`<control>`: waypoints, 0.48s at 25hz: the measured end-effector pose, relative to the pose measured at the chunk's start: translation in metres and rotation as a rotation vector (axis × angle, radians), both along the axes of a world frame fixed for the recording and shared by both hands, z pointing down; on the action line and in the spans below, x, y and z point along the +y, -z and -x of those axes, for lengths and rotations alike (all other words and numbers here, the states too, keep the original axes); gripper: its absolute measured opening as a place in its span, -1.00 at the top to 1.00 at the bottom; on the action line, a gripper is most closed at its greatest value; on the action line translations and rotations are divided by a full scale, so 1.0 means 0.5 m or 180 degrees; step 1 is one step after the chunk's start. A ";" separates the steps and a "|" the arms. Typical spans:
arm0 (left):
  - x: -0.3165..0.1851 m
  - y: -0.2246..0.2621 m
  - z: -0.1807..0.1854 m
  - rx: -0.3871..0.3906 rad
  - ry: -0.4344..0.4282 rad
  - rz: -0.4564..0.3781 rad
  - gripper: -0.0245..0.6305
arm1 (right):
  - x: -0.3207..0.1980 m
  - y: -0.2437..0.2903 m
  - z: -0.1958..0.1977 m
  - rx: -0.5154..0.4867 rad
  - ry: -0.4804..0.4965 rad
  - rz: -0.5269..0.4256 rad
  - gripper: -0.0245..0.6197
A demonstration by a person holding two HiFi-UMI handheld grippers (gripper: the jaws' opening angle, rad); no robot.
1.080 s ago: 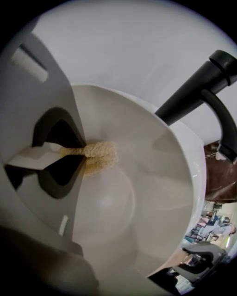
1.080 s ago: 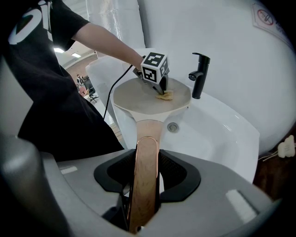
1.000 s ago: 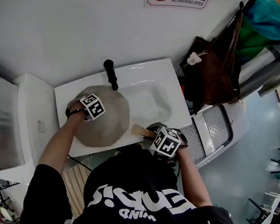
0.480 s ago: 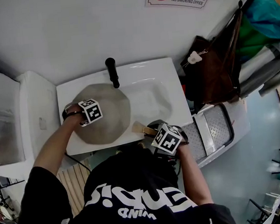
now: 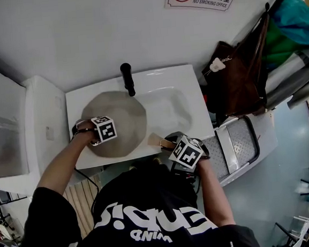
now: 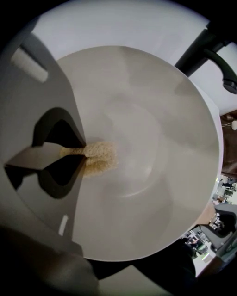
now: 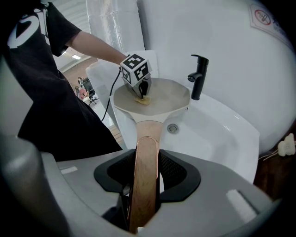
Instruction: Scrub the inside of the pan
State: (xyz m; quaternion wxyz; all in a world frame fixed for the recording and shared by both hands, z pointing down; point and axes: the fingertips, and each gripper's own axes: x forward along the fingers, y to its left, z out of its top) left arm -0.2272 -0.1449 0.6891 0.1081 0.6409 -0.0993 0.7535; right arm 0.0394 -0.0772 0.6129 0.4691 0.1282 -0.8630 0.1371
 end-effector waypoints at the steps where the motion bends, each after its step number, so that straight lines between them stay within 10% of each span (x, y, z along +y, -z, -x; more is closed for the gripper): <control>1: 0.008 -0.005 -0.011 0.0067 -0.0031 0.0043 0.78 | 0.000 0.000 -0.001 0.0002 -0.0005 0.0001 0.41; 12: 0.074 -0.012 -0.097 0.0315 0.0002 0.0478 0.78 | -0.001 0.000 0.007 0.0029 0.0018 -0.0015 0.41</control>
